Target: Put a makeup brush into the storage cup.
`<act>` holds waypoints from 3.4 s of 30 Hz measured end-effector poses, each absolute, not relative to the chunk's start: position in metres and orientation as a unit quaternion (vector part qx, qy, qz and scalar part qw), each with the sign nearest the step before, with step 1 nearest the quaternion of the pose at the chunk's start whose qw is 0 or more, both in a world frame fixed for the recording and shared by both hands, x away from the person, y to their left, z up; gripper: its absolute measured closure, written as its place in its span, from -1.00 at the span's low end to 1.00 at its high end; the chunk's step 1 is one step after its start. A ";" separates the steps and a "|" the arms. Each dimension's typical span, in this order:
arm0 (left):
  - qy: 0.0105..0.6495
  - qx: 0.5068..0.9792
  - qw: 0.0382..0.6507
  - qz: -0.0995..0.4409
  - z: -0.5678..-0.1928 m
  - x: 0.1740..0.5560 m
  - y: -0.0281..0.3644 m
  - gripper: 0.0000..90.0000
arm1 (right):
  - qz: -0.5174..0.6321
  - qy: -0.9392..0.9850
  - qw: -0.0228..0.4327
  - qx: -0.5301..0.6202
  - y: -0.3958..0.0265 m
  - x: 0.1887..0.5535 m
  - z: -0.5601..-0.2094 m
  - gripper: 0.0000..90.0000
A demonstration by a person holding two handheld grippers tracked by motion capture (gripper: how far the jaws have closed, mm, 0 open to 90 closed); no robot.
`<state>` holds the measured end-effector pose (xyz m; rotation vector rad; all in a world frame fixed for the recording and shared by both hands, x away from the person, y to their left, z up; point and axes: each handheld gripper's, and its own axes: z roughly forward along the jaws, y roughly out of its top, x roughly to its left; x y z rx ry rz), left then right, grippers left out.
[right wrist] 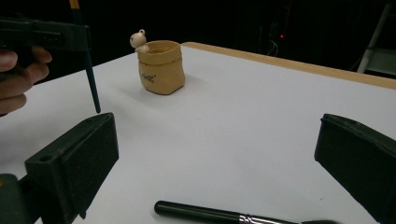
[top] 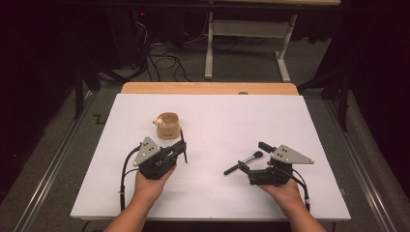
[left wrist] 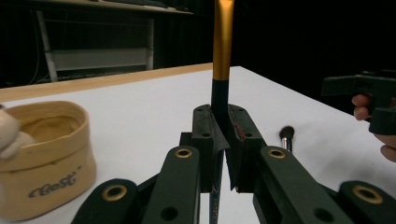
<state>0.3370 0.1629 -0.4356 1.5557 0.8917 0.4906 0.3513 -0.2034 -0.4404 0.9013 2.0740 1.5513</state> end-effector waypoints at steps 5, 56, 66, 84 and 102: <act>0.397 0.660 0.599 0.222 -0.433 0.340 0.176 0.84 | 0.554 0.742 0.199 0.322 -0.203 0.352 -0.441 -0.99; 0.466 0.600 0.592 0.268 -0.408 0.374 0.217 0.84 | 0.545 0.749 0.194 0.325 -0.203 0.352 -0.443 -0.98; 0.475 0.598 0.584 0.276 -0.405 0.396 0.210 0.84 | 0.549 0.747 0.192 0.321 -0.203 0.351 -0.443 -0.98; 0.485 0.599 0.568 0.289 -0.400 0.425 0.202 0.84 | 0.550 0.747 0.188 0.323 -0.202 0.352 -0.444 -0.98; 0.500 0.594 0.554 0.301 -0.404 0.443 0.206 0.84 | 0.549 0.750 0.184 0.320 -0.200 0.352 -0.444 -0.96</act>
